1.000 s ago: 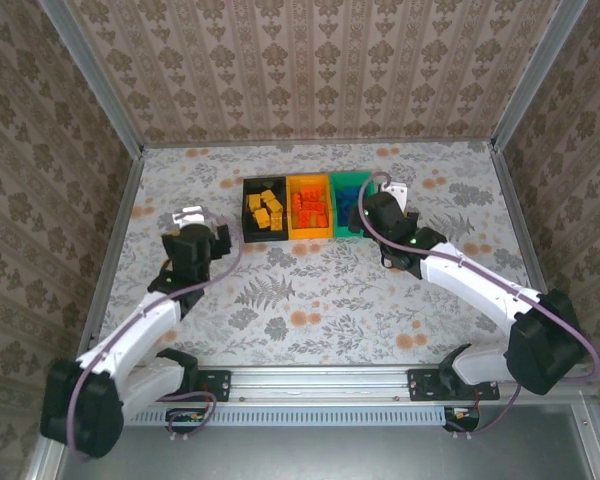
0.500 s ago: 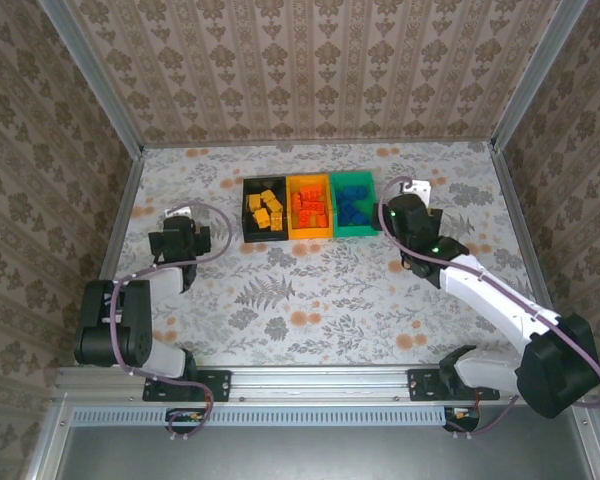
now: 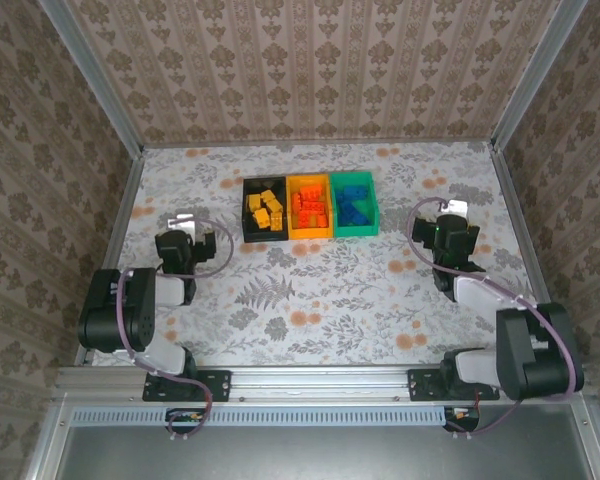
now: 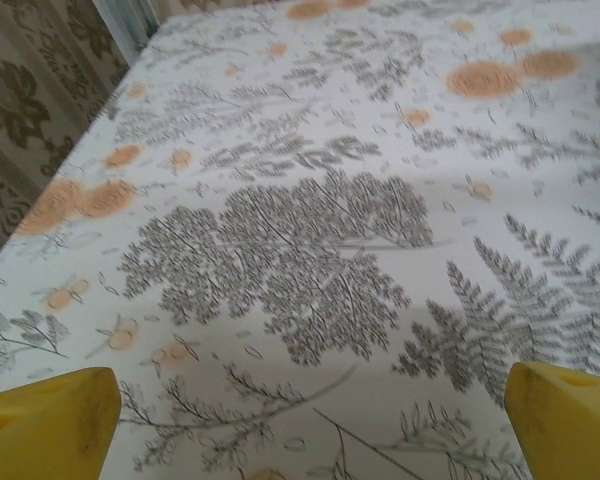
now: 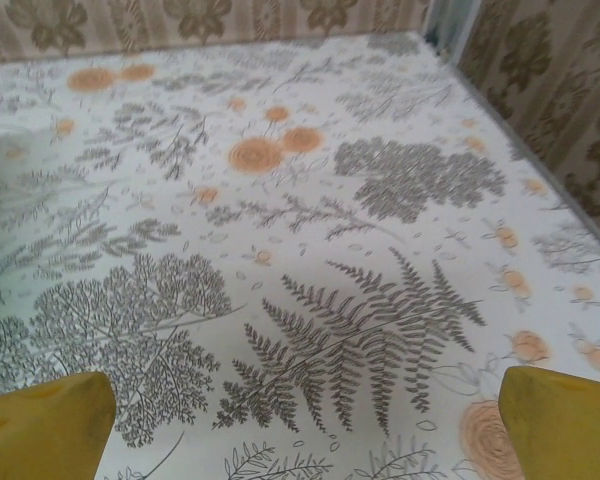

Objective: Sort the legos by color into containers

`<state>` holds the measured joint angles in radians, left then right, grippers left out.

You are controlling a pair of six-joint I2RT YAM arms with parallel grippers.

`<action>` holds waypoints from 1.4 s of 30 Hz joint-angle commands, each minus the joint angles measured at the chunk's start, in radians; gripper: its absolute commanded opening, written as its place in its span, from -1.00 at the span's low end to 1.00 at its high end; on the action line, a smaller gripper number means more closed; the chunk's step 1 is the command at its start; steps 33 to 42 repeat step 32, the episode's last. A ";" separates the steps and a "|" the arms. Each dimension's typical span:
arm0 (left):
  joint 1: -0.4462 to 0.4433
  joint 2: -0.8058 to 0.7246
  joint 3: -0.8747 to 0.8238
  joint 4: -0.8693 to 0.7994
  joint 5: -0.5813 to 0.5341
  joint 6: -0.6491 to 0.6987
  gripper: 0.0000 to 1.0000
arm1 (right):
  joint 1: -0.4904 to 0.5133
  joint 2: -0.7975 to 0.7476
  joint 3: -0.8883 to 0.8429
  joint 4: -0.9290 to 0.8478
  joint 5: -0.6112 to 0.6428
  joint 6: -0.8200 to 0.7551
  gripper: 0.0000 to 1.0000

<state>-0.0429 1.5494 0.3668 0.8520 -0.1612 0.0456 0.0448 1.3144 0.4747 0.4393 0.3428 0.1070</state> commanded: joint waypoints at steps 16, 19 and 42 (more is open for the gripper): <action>-0.007 -0.009 0.012 0.059 -0.060 -0.028 1.00 | -0.010 0.215 -0.082 0.442 -0.153 -0.050 1.00; -0.006 -0.008 0.014 0.059 -0.060 -0.029 1.00 | -0.009 0.218 -0.082 0.446 -0.153 -0.050 1.00; -0.011 -0.006 0.016 0.056 -0.060 -0.022 0.99 | -0.009 0.217 -0.082 0.446 -0.152 -0.050 1.00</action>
